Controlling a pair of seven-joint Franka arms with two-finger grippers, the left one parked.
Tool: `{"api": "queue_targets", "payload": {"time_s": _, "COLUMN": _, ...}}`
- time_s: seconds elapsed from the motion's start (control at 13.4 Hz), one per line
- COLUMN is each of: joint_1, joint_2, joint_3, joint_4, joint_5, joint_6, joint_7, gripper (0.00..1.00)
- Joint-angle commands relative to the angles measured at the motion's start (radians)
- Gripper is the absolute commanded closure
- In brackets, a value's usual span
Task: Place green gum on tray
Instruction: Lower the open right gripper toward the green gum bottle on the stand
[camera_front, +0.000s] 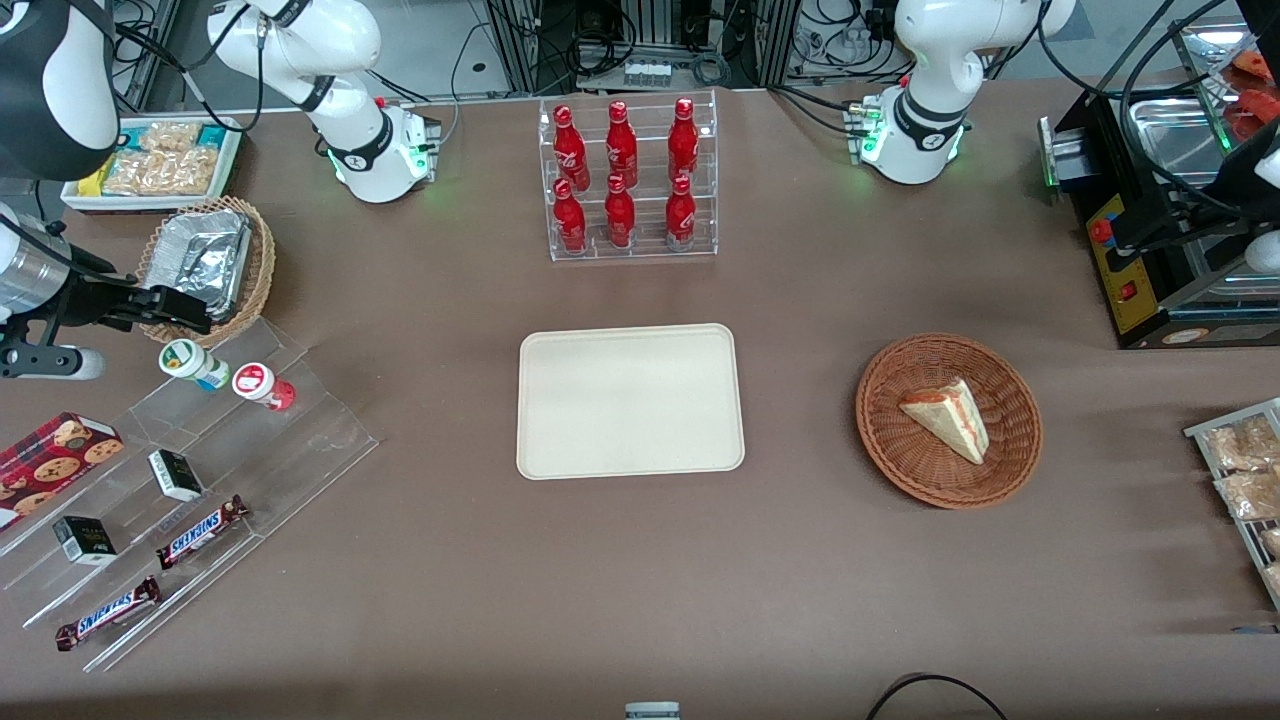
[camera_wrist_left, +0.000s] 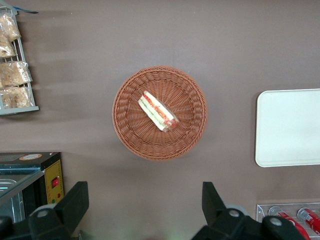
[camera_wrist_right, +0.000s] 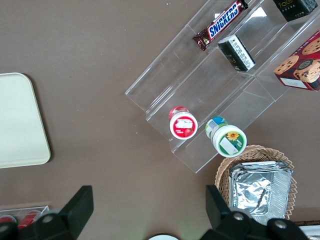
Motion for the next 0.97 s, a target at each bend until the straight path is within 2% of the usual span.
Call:
{"api": "queue_targets", "payload": {"time_s": 0.0, "joint_1": 0.014, "joint_2": 0.014, "joint_3": -0.028, "joint_4": 0.023, "joint_5": 0.030, "joint_6": -0.021, "joint_7": -0.010, "gripper": 0.00}}
{"api": "queue_targets", "payload": {"time_s": 0.37, "joint_1": 0.010, "joint_2": 0.027, "joint_3": -0.028, "joint_4": 0.018, "joint_5": 0.033, "joint_6": -0.018, "joint_7": -0.033, "gripper": 0.00}}
{"api": "queue_targets", "payload": {"time_s": 0.67, "joint_1": -0.009, "joint_2": 0.017, "joint_3": -0.083, "joint_4": -0.100, "joint_5": 0.071, "joint_6": 0.048, "joint_7": -0.175, "gripper": 0.00}}
{"api": "queue_targets", "payload": {"time_s": 0.9, "joint_1": -0.018, "joint_2": -0.012, "joint_3": -0.113, "joint_4": -0.247, "joint_5": 0.059, "joint_6": 0.222, "joint_7": -0.426, "gripper": 0.00}}
